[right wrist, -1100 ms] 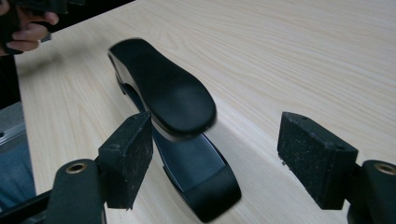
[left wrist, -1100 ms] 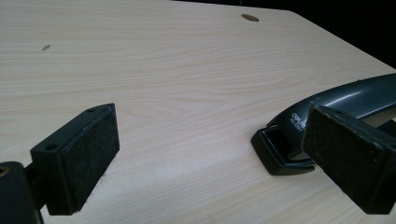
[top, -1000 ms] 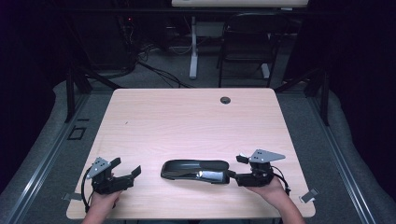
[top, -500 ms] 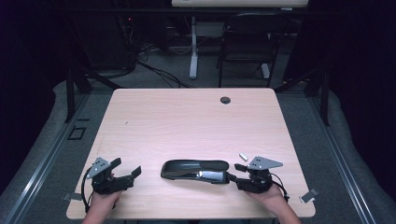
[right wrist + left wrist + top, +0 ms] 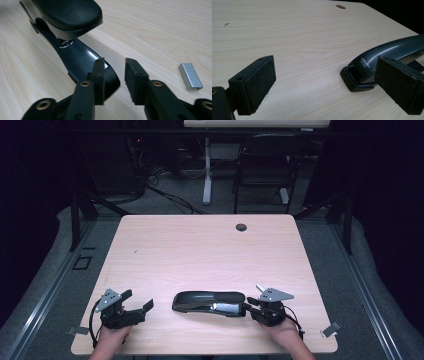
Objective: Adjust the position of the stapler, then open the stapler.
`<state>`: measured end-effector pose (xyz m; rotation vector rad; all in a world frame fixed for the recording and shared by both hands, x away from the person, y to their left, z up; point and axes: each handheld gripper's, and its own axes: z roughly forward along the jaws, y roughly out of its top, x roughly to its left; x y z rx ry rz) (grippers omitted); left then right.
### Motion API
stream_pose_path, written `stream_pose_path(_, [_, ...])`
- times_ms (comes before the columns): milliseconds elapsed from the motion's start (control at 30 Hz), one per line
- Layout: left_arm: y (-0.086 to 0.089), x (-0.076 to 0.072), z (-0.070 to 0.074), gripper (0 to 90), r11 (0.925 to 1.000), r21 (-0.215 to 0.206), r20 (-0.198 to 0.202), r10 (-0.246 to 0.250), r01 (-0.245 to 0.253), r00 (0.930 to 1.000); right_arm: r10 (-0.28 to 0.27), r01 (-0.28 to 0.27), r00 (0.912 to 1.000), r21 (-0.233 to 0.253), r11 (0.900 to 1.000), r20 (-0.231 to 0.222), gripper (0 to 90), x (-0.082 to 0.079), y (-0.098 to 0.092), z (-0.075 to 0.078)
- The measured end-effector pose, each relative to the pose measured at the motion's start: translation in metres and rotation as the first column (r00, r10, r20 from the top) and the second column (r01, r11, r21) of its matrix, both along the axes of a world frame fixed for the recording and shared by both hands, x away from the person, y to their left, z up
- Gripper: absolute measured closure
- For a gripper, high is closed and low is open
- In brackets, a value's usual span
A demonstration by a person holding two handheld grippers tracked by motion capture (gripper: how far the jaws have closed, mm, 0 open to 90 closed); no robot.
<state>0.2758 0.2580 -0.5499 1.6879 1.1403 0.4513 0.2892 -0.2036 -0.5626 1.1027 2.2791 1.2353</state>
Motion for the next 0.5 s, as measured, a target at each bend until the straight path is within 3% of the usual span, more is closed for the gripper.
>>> stream_pose_path(133, [0.000,0.000,0.000,4.1,1.0000,-0.001,0.001,0.001,-0.001,1.0000,0.017,-0.017,0.9995,-0.006,1.000,-0.027,79.3,0.001,0.000,0.000])
stream_pose_path(333, [-0.002,-0.002,0.002,4.1,1.0000,-0.009,0.008,0.002,-0.001,1.0000,0.022,-0.022,0.9994,0.009,1.000,-0.026,76.8,0.001,0.000,0.001])
stream_pose_path(500, [-0.018,-0.004,0.005,4.6,0.9990,-0.011,-0.007,-0.044,0.044,0.9990,0.020,-0.020,0.9995,0.014,1.000,-0.026,79.9,0.001,0.000,0.002])
